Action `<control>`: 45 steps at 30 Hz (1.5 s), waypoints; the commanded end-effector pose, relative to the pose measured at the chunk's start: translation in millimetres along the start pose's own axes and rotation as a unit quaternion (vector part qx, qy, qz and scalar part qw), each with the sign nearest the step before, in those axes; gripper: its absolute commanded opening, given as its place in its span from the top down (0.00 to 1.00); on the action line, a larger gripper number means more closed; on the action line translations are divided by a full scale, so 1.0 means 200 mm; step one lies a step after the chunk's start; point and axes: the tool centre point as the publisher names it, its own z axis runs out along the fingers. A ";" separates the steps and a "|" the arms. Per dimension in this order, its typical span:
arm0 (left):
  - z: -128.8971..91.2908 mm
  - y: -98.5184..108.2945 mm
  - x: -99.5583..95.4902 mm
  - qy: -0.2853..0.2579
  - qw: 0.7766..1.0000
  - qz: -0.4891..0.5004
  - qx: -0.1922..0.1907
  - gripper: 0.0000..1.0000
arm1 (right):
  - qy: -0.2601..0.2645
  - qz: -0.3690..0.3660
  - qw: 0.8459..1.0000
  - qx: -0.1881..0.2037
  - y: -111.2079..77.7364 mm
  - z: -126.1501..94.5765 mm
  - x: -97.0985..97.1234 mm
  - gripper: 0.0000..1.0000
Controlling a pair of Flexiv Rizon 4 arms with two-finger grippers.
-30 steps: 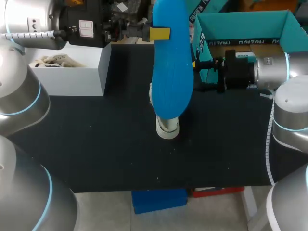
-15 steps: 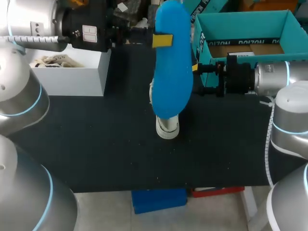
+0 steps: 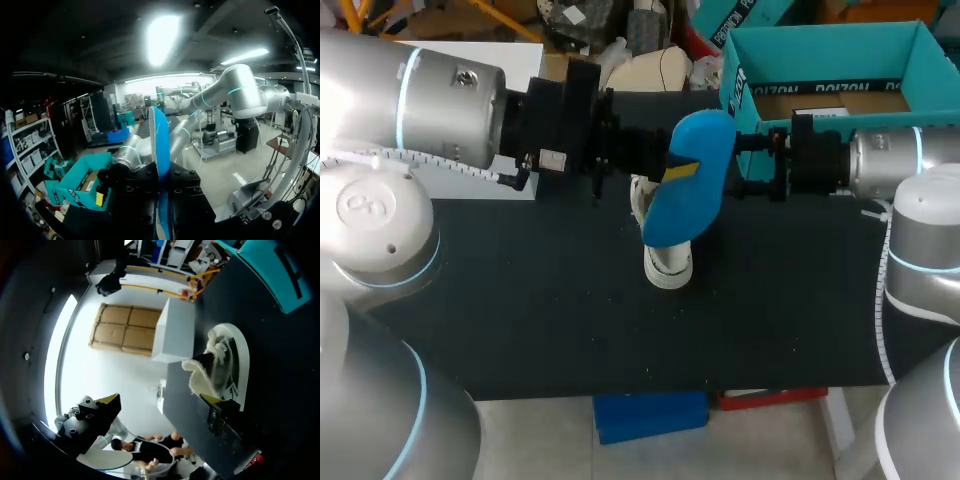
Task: Take the shoe out of the shoebox, open the shoe tongue, remove and reinsert the insole, then place the shoe into the shoebox
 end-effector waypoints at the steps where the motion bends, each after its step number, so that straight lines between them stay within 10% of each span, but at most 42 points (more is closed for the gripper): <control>1: 0.04 0.02 0.01 -0.029 0.992 0.116 -0.031 1.00 | 0.000 0.000 1.000 -0.001 0.00 0.01 0.00 0.00; 17: 0.04 0.03 0.09 -0.030 0.989 0.144 -0.019 1.00 | 0.000 0.000 1.000 -0.001 0.00 0.01 0.00 0.00; 29: 0.01 0.41 0.56 -0.083 0.907 0.413 0.011 1.00 | 0.000 0.000 1.000 -0.001 0.00 0.01 0.00 0.00; 40: 0.05 0.87 0.53 -0.121 0.829 0.545 -0.045 1.00 | 0.000 0.000 1.000 -0.001 0.00 0.01 0.00 0.00; 45: 0.05 0.87 0.53 -0.121 0.829 0.545 -0.045 1.00 | 0.000 0.000 1.000 -0.001 0.00 0.01 0.00 0.00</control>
